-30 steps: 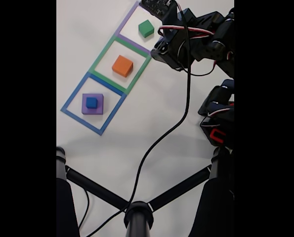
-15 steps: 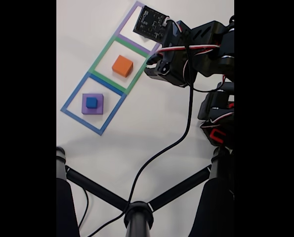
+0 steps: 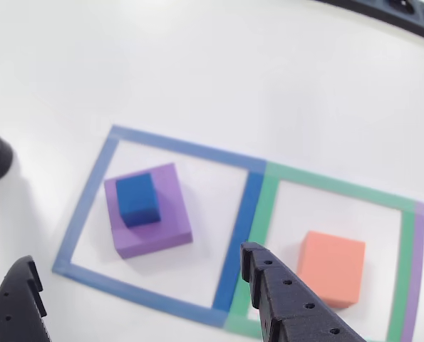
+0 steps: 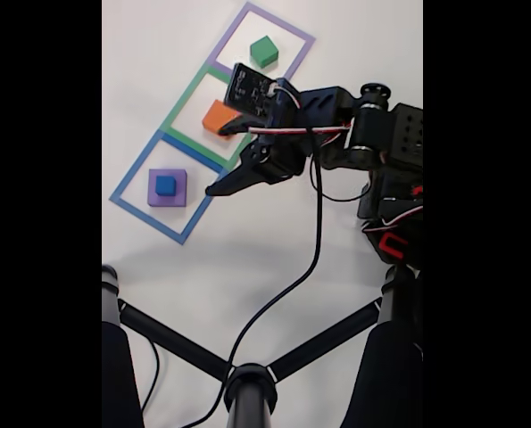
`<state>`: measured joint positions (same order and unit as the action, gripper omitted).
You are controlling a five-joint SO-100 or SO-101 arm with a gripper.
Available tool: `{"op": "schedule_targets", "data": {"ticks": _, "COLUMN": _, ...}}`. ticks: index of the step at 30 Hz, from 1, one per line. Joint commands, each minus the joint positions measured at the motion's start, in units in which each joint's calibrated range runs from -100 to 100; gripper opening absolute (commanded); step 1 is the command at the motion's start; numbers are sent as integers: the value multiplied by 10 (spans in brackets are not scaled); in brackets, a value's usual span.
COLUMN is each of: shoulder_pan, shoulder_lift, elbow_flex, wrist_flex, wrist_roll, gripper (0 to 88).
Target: Tower of hanoi
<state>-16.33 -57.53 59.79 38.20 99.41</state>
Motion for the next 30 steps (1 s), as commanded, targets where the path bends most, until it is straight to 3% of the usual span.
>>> {"op": "schedule_targets", "data": {"ticks": 1, "shoulder_pan": -10, "shoulder_lift": 4, "elbow_flex": 58, "wrist_flex": -122, "wrist_roll": 6, "gripper": 360}}
{"op": "schedule_targets", "data": {"ticks": 20, "shoulder_pan": -22, "shoulder_lift": 297, "elbow_flex": 235, "wrist_flex": -685, "wrist_roll": 6, "gripper": 365}}
{"op": "schedule_targets", "data": {"ticks": 30, "shoulder_pan": -20, "shoulder_lift": 486, "elbow_flex": 178, "wrist_flex": -841, "wrist_roll": 6, "gripper": 362}}
